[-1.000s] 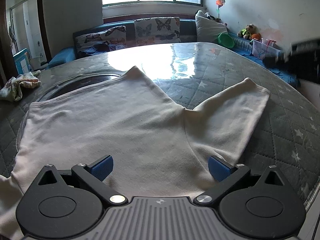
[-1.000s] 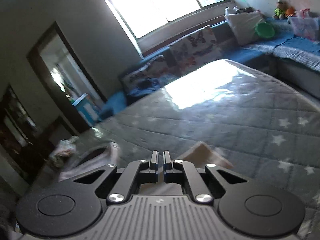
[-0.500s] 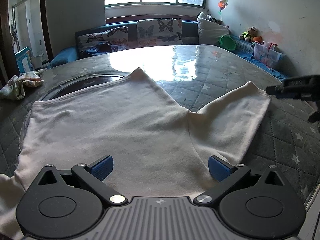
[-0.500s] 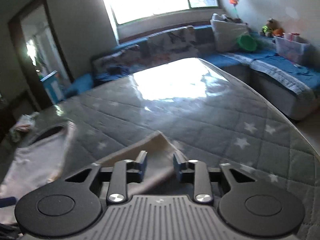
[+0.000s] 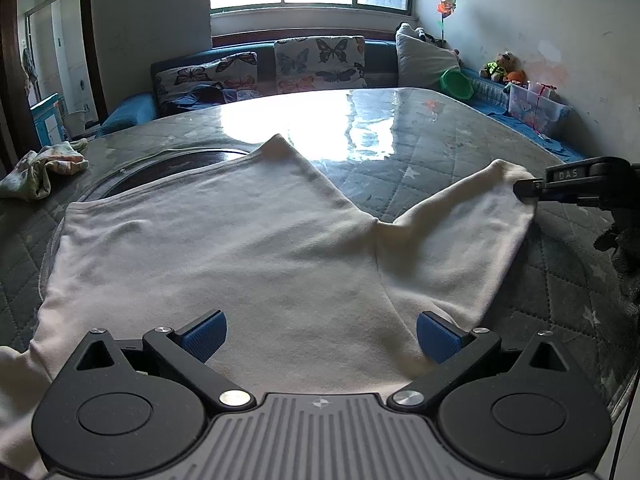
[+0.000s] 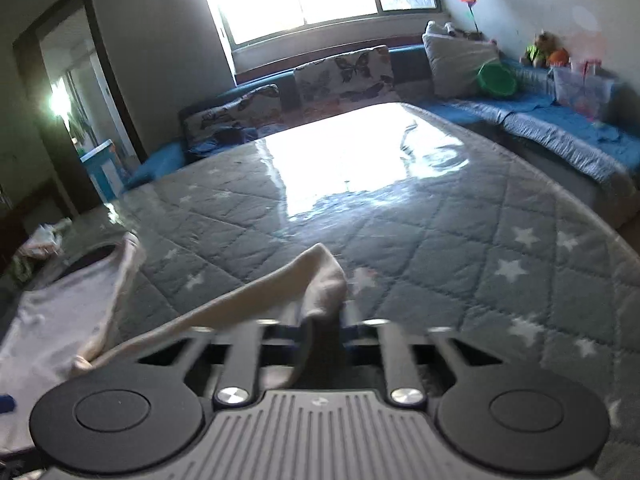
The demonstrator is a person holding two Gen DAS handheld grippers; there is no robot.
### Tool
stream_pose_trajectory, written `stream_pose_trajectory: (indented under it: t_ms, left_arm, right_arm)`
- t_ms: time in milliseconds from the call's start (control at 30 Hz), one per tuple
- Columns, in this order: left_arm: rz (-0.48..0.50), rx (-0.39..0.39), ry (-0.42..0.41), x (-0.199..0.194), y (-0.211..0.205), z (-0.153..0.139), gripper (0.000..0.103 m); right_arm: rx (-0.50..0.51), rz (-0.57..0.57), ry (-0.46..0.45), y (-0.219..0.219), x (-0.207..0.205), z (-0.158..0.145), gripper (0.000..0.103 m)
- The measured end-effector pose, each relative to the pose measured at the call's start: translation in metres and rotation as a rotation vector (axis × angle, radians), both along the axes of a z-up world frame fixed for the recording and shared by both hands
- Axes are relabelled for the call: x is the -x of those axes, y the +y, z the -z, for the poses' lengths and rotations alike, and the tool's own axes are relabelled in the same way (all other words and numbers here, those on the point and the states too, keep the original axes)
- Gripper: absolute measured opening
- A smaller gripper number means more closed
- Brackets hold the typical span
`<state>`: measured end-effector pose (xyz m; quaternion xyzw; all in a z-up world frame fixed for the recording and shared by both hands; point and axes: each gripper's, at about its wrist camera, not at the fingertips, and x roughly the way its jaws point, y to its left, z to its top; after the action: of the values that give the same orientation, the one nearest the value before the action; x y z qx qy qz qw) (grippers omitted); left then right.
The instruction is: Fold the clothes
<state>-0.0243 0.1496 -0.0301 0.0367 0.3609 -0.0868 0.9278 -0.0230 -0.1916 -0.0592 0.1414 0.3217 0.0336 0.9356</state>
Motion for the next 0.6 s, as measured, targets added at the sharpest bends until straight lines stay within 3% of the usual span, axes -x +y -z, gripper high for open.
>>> stream_pose_trajectory:
  t_ms: [267,600]
  left_arm:
    - [-0.019,0.012,-0.020,-0.001,0.009,-0.006,0.103]
    - [-0.078,0.026,-0.066,0.009,0.036,-0.019,0.103]
  right_arm:
    - [-0.148,-0.102,-0.090,-0.001,0.019,-0.041,0.008]
    - [-0.284,-0.376,-0.140,0.046,0.020,-0.106,0.008]
